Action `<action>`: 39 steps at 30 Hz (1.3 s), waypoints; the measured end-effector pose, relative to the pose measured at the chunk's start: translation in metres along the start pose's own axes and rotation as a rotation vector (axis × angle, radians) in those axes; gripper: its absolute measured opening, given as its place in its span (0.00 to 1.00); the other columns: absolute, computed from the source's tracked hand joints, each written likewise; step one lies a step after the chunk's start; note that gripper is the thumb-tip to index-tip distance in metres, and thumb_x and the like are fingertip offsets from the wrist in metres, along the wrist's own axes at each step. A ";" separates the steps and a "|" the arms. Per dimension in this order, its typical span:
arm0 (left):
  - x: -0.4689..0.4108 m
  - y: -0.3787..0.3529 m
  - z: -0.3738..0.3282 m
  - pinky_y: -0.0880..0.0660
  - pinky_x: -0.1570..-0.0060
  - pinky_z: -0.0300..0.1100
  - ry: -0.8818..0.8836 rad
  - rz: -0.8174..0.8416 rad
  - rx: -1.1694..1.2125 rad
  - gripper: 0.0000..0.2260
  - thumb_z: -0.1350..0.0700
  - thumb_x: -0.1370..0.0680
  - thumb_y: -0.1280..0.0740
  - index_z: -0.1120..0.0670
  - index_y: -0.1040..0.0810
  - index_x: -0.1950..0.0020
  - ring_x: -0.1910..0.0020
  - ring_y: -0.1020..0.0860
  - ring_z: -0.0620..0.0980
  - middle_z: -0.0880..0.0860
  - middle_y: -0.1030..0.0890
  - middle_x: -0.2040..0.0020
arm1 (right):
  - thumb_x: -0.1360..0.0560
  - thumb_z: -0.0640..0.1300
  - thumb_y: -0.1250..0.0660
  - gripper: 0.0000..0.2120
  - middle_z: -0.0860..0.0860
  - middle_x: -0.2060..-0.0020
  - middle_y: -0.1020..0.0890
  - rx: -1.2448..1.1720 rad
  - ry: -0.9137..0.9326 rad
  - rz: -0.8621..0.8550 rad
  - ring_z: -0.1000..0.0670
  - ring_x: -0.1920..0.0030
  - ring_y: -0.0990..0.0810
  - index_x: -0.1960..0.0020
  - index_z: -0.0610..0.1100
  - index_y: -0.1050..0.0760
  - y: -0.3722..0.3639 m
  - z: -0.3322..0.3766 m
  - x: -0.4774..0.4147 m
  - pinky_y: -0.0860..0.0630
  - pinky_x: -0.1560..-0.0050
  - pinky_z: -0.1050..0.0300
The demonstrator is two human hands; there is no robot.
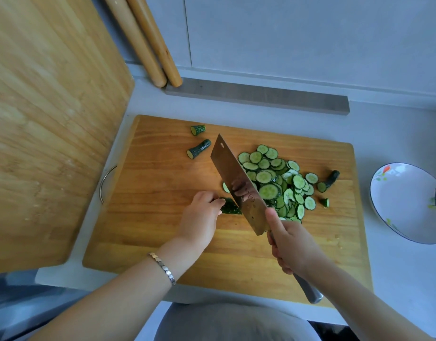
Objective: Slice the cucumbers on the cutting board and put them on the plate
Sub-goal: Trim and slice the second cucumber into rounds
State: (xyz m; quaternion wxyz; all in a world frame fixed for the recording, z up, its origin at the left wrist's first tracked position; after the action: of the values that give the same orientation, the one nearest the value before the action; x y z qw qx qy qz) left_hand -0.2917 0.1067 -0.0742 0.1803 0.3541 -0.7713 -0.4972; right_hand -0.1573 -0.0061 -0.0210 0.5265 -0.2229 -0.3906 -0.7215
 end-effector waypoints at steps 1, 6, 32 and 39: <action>0.000 -0.001 0.000 0.23 0.70 0.42 0.001 0.001 -0.005 0.17 0.70 0.42 0.21 0.61 0.17 0.56 0.58 0.20 0.56 0.56 0.19 0.59 | 0.24 0.63 0.49 0.26 0.52 0.80 0.36 0.008 0.003 0.001 0.53 0.81 0.40 0.68 0.42 0.36 -0.001 0.000 0.000 0.40 0.77 0.63; -0.001 -0.001 0.000 0.23 0.71 0.41 -0.008 0.003 -0.007 0.17 0.70 0.43 0.21 0.60 0.17 0.56 0.58 0.20 0.56 0.55 0.19 0.59 | 0.24 0.64 0.49 0.26 0.53 0.81 0.36 0.097 0.034 -0.015 0.54 0.82 0.40 0.68 0.43 0.37 -0.003 -0.005 -0.004 0.40 0.75 0.61; 0.002 0.000 0.005 0.22 0.69 0.42 -0.009 -0.040 0.055 0.15 0.72 0.42 0.22 0.62 0.17 0.57 0.59 0.19 0.57 0.56 0.18 0.60 | 0.23 0.61 0.48 0.25 0.53 0.81 0.36 -0.016 0.015 0.003 0.53 0.81 0.41 0.69 0.43 0.37 -0.001 -0.004 -0.006 0.41 0.77 0.64; 0.003 -0.001 0.005 0.20 0.70 0.46 0.002 -0.020 0.063 0.14 0.71 0.40 0.23 0.63 0.17 0.57 0.58 0.20 0.58 0.57 0.19 0.60 | 0.23 0.63 0.49 0.26 0.54 0.81 0.35 0.099 0.060 -0.029 0.56 0.82 0.39 0.69 0.44 0.36 -0.008 -0.006 -0.008 0.40 0.75 0.62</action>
State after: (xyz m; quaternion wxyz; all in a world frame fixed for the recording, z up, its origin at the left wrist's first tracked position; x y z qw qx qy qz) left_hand -0.2963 0.1072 -0.0777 0.1650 0.3679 -0.7826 -0.4742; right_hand -0.1614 -0.0049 -0.0326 0.5379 -0.1690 -0.4129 -0.7153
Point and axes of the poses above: each hand's wrist, its own x-axis away from the middle knuckle, its own y-axis out of the back of the hand, z = x × y, the point moved 3 cm from there along -x, towards the middle knuckle
